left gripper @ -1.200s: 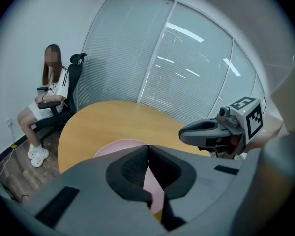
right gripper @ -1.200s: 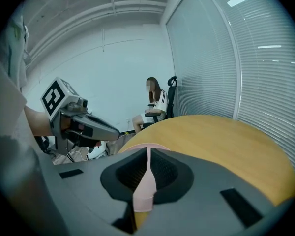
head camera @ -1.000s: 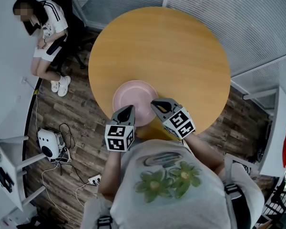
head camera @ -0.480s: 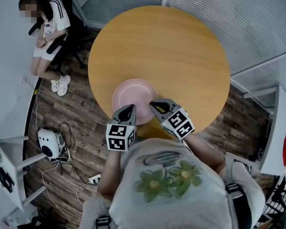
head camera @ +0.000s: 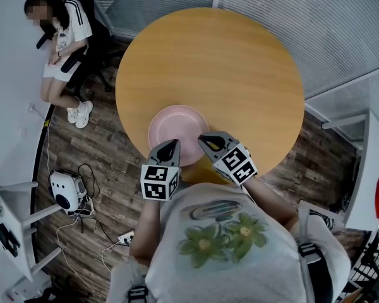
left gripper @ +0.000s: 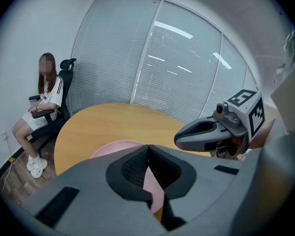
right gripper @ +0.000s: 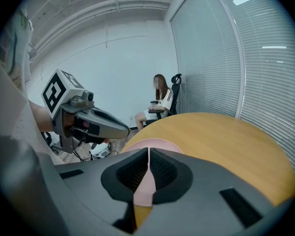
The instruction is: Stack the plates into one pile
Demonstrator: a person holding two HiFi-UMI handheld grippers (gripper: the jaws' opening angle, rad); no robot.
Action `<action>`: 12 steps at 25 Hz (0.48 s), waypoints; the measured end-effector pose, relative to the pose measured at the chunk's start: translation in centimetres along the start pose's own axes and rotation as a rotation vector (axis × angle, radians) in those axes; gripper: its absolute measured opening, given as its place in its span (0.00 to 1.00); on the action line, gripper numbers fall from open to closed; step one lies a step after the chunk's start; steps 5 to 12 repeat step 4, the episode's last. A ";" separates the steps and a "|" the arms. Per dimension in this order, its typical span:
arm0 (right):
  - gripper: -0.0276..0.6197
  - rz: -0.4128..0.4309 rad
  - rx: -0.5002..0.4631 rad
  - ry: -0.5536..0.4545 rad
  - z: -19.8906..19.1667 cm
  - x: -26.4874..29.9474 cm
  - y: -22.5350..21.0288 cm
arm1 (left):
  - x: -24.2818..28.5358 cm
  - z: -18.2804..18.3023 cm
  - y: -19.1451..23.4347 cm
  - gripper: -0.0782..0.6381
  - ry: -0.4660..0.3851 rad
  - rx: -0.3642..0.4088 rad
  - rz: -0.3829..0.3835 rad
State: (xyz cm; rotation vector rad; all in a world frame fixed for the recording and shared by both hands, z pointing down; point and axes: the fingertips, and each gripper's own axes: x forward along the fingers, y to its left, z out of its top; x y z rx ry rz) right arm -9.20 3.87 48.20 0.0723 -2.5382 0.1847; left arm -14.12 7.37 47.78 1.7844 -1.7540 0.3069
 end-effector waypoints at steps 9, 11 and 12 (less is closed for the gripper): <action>0.11 0.001 0.009 -0.013 0.3 0.0 -0.2 | 0.1 0.1 0.2 0.13 0.002 -0.002 0.000; 0.11 0.001 0.009 -0.013 0.3 0.0 -0.2 | 0.1 0.1 0.2 0.13 0.002 -0.002 0.000; 0.11 0.001 0.009 -0.013 0.3 0.0 -0.2 | 0.1 0.1 0.2 0.13 0.002 -0.002 0.000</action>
